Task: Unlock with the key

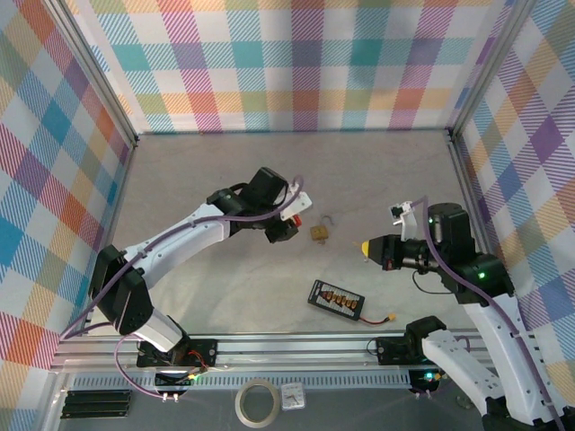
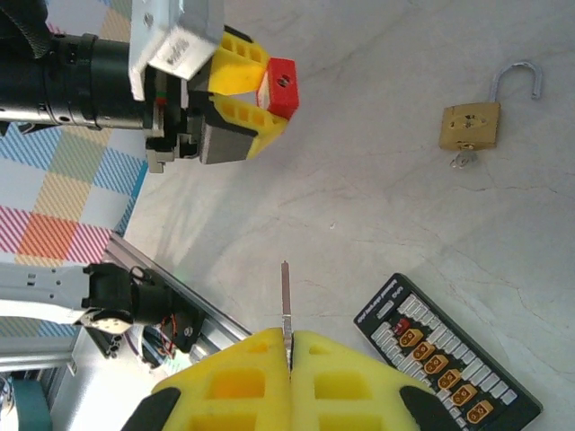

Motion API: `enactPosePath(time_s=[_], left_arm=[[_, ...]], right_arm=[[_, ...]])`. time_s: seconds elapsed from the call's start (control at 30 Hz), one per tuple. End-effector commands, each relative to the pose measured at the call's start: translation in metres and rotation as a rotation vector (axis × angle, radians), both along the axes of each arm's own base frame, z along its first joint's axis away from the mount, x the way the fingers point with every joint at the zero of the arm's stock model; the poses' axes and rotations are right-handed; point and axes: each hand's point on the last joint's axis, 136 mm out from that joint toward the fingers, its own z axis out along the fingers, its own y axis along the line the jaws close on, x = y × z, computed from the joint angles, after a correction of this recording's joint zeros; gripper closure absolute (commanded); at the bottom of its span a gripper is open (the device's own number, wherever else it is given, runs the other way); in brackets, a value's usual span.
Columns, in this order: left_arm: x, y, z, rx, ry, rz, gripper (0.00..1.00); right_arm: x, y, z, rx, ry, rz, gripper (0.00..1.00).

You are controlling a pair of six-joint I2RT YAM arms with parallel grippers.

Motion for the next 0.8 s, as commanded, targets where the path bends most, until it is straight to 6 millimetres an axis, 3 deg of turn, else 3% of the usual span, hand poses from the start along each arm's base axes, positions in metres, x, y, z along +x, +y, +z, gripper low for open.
enactPosePath(time_s=[0.0,0.47,0.77], left_arm=[[-0.025,-0.023,0.03,-0.01,-0.159,-0.262,1.0],[-0.093,-0.056,0.063,-0.018,-0.261,-0.541,1.0],[-0.107,-0.064,0.077,-0.071,-0.296,-0.555,1.0]], right_arm=[[-0.014,0.006,0.006,0.002,0.006,0.094,1.0],[-0.026,0.018,0.002,0.026,0.02,0.238,1.0],[-0.032,0.027,0.004,0.109,0.022,0.287,1.0]])
